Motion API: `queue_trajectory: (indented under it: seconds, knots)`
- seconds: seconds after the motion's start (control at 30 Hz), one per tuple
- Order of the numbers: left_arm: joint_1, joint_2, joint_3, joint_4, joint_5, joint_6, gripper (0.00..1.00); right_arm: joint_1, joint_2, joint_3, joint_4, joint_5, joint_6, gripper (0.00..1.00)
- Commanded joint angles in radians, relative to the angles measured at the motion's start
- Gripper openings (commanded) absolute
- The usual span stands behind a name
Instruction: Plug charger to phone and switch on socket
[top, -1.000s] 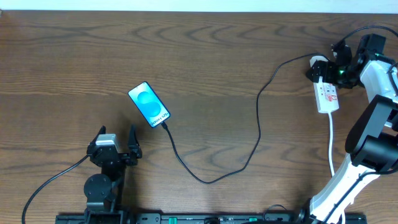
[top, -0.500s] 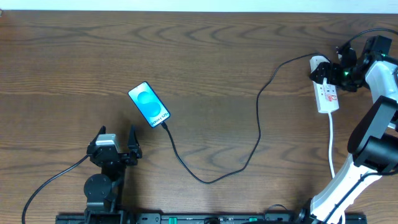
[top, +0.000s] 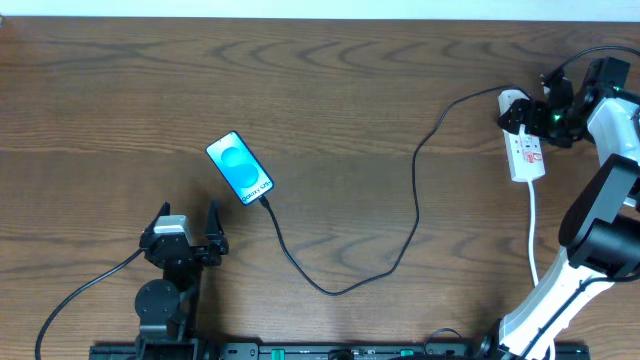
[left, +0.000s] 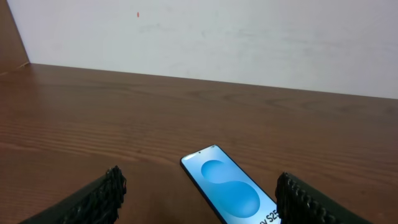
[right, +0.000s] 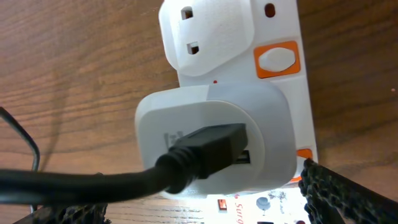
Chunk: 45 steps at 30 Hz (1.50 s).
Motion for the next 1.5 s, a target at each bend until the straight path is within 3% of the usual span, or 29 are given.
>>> queue_trajectory:
  seconds: [0.0,1.47]
  knots:
    - [0.004,-0.006,-0.016,-0.042,-0.01,0.006,0.79,0.015,0.009,0.011,0.004,-0.029,0.019,0.95]
    - [0.004,-0.006,-0.016,-0.042,-0.01,0.006,0.79,0.05,0.009,-0.067,0.05,-0.071,0.109,0.95]
